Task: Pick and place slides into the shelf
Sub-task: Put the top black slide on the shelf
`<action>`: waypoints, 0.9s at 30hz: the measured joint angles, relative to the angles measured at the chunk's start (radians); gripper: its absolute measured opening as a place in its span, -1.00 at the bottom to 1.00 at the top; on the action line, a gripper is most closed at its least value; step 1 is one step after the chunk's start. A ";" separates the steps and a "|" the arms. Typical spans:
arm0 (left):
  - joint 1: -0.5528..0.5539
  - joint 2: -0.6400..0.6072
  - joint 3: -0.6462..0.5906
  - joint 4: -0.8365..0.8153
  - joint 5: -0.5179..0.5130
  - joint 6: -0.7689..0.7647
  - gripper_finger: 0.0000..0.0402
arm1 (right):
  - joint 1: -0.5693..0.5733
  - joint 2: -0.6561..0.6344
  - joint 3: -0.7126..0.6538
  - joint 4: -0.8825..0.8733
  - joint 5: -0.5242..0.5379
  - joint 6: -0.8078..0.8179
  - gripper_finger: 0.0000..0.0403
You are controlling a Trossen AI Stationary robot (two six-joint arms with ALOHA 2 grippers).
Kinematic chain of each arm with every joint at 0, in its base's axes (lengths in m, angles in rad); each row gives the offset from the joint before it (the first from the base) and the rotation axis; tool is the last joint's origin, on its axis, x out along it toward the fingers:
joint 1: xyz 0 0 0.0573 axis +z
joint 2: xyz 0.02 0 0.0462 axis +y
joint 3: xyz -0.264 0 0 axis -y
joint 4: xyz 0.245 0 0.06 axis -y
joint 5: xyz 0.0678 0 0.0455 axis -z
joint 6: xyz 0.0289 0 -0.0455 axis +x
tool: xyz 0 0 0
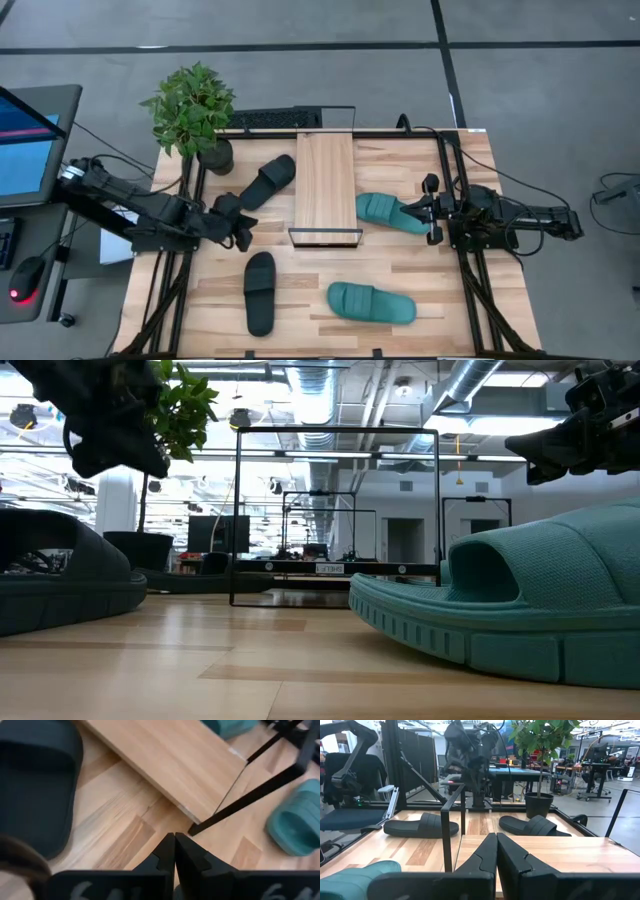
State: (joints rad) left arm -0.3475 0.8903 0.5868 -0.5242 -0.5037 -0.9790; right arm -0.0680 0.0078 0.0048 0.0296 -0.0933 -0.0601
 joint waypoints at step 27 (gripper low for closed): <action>0.094 0.114 0.000 -0.172 -0.053 0.181 -1.00 | 0.000 0.000 0.000 0.000 0.000 0.000 -1.00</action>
State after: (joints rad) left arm -0.2531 1.0039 0.5869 -0.6967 -0.5567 -0.7981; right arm -0.0680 0.0078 0.0048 0.0292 -0.0933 -0.0601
